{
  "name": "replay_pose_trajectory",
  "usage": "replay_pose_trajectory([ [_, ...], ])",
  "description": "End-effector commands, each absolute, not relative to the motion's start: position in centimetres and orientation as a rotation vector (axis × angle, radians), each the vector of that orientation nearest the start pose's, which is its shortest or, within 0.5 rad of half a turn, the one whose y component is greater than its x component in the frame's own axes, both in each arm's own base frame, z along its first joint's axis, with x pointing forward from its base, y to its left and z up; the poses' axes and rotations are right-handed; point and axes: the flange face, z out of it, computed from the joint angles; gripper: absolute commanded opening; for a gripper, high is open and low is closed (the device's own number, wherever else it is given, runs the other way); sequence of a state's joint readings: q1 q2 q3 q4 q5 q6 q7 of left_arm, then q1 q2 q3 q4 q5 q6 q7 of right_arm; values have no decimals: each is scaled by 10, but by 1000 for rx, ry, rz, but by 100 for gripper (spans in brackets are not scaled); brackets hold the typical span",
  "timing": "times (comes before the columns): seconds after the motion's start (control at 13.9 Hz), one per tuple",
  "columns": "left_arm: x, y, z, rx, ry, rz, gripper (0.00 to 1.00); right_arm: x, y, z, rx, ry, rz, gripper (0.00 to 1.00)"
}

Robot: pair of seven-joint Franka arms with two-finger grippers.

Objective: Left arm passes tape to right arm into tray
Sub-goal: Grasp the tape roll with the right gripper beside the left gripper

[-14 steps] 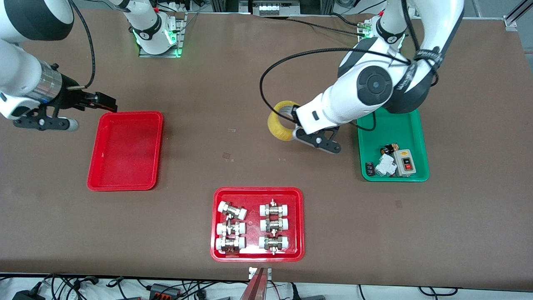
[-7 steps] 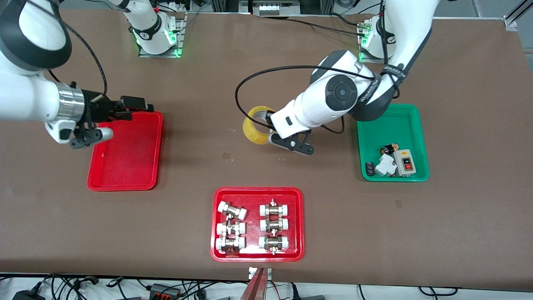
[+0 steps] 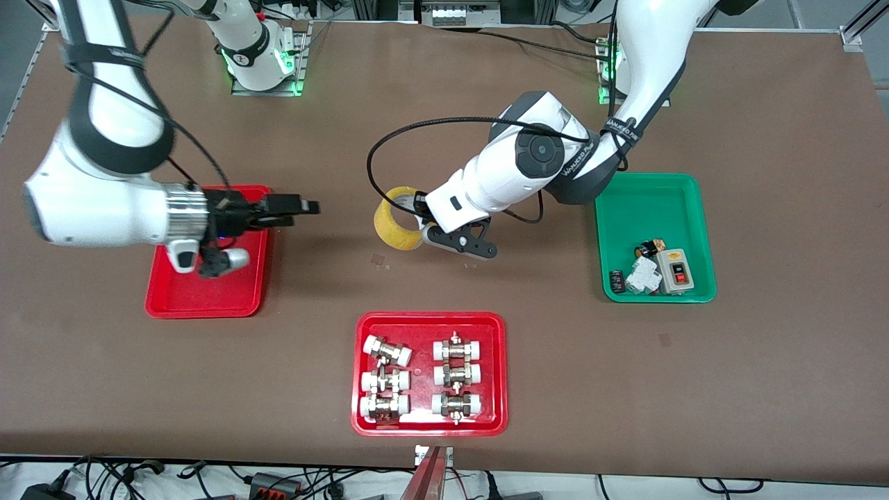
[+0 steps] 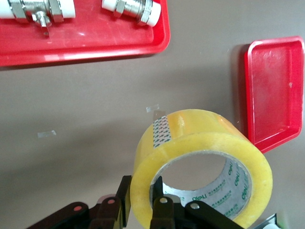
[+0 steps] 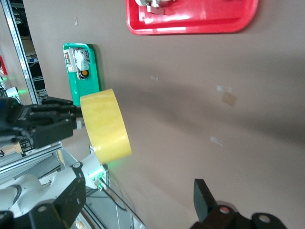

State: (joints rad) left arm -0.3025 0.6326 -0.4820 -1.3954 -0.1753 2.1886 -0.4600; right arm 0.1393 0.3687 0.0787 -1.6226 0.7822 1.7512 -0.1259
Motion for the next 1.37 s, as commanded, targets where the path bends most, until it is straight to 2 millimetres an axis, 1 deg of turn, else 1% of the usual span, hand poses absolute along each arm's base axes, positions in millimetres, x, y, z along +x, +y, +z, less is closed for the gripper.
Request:
replay_pose_trajectory([
  [0.0,581,-480,396,-3655,190,119,0,624,230,404,-2335,-113,282,100],
  [0.14,582,-481,395,-3660,185,116,0,624,249,389,-2345,-118,269,100],
  [0.36,583,-486,396,-3684,184,20,0,621,281,375,-2367,-128,224,100],
  [0.51,588,-485,399,-3697,172,-54,0,618,296,369,-2378,-127,206,100],
  [0.72,589,-485,399,-3699,172,-76,0,615,303,370,-2378,-137,208,100],
  [0.87,589,-485,398,-3699,172,-74,0,615,303,372,-2377,-140,205,100],
  [0.94,589,-485,398,-3698,175,-75,0,616,302,373,-2379,-141,205,100],
  [1.23,588,-485,398,-3695,184,-77,0,622,293,391,-2371,-153,170,100],
  [1.3,588,-484,398,-3686,196,-89,0,622,292,392,-2372,-157,167,100],
])
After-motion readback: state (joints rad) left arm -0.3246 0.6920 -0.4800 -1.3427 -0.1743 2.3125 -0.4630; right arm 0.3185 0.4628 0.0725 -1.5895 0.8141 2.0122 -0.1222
